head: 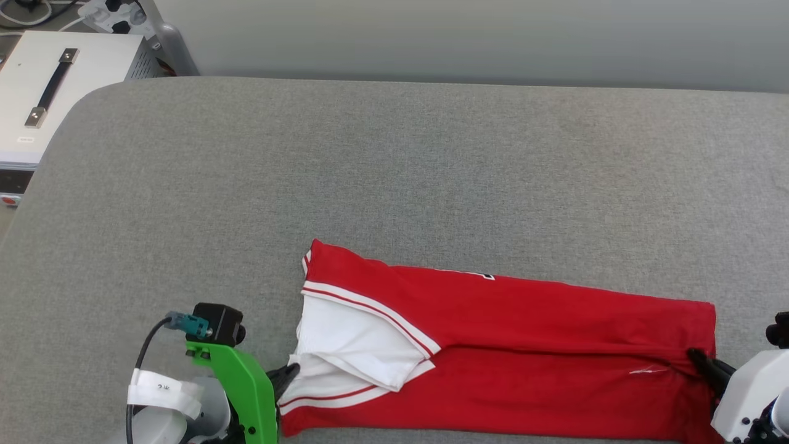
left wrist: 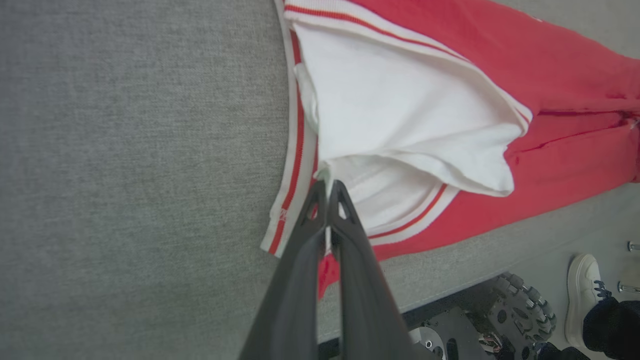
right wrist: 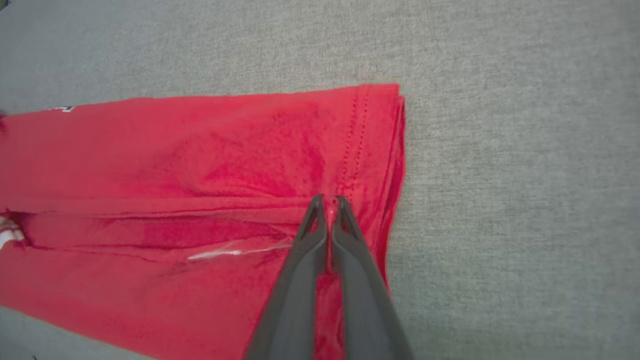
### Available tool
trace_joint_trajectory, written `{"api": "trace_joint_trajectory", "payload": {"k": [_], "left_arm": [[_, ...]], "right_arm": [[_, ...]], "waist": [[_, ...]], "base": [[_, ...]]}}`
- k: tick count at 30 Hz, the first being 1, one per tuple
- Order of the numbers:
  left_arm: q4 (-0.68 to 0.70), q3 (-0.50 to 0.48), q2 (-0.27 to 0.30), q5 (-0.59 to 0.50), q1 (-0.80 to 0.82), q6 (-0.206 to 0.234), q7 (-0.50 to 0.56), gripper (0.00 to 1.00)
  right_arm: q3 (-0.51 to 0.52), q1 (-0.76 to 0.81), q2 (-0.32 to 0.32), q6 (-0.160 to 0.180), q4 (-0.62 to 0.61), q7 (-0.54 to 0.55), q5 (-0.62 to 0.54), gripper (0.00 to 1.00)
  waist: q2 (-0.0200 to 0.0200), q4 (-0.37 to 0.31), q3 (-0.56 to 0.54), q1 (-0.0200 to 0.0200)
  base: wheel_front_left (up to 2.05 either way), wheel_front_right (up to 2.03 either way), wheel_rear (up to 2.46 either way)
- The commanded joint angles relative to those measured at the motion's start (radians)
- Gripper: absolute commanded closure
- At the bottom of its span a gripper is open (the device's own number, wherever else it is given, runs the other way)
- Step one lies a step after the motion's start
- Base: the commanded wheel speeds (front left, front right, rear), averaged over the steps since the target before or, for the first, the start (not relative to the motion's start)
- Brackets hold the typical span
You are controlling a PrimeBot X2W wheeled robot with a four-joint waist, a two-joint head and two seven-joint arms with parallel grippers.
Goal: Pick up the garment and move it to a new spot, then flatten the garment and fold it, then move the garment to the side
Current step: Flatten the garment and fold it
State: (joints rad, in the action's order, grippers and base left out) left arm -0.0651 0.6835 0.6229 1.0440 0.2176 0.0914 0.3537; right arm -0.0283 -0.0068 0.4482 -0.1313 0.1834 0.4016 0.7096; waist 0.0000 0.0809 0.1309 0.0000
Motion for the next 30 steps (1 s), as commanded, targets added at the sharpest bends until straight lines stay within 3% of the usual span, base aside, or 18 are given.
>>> {"api": "trace_joint_trajectory", "payload": {"k": [1,12,13,14,15,23,30], "left_arm": [[-0.01,0.008,-0.005,-0.008,-0.014,-0.004,0.004,1.0],[-0.087,0.071,-0.034,-0.097,0.039,-0.032,-0.013,0.99],[-0.097,0.074,-0.037,-0.106,0.044,-0.034,-0.018,0.52],[-0.104,0.077,-0.04,-0.111,0.047,-0.036,-0.023,0.04],[-0.114,0.078,-0.044,-0.114,0.05,-0.037,-0.027,0.0],[-0.137,0.073,-0.061,-0.118,0.052,-0.048,-0.073,0.0],[-0.086,-0.011,-0.059,-0.137,0.058,-0.025,-0.241,0.0]], "right_arm": [[-0.007,0.015,0.006,0.001,-0.005,0.011,0.007,1.0],[-0.057,0.004,0.034,0.001,0.01,0.034,-0.028,1.0],[-0.06,0.001,0.034,0.001,0.016,0.034,-0.026,0.74],[-0.061,-0.002,0.033,0.001,0.021,0.035,-0.024,0.4],[-0.063,-0.005,0.033,0.001,0.026,0.035,-0.022,0.0],[-0.063,0.001,0.043,0.001,0.024,0.039,-0.011,0.0],[-0.014,0.024,0.033,0.001,-0.046,0.097,-0.012,0.0]], "waist": [[0.0,0.0,0.003,0.0],[0.0,0.001,0.031,0.0],[0.0,0.001,0.031,0.0],[0.0,0.0,0.031,0.0],[0.0,0.0,0.028,0.0],[0.0,0.003,-0.027,0.0],[0.0,0.006,-0.059,0.0]], "base": [[0.0,0.0,0.0],[0.0,0.0,0.0],[0.0,0.0,0.0],[0.0,0.0,0.0],[0.0,0.0,0.0],[0.0,0.0,0.0],[0.0,0.0,0.0]]}}
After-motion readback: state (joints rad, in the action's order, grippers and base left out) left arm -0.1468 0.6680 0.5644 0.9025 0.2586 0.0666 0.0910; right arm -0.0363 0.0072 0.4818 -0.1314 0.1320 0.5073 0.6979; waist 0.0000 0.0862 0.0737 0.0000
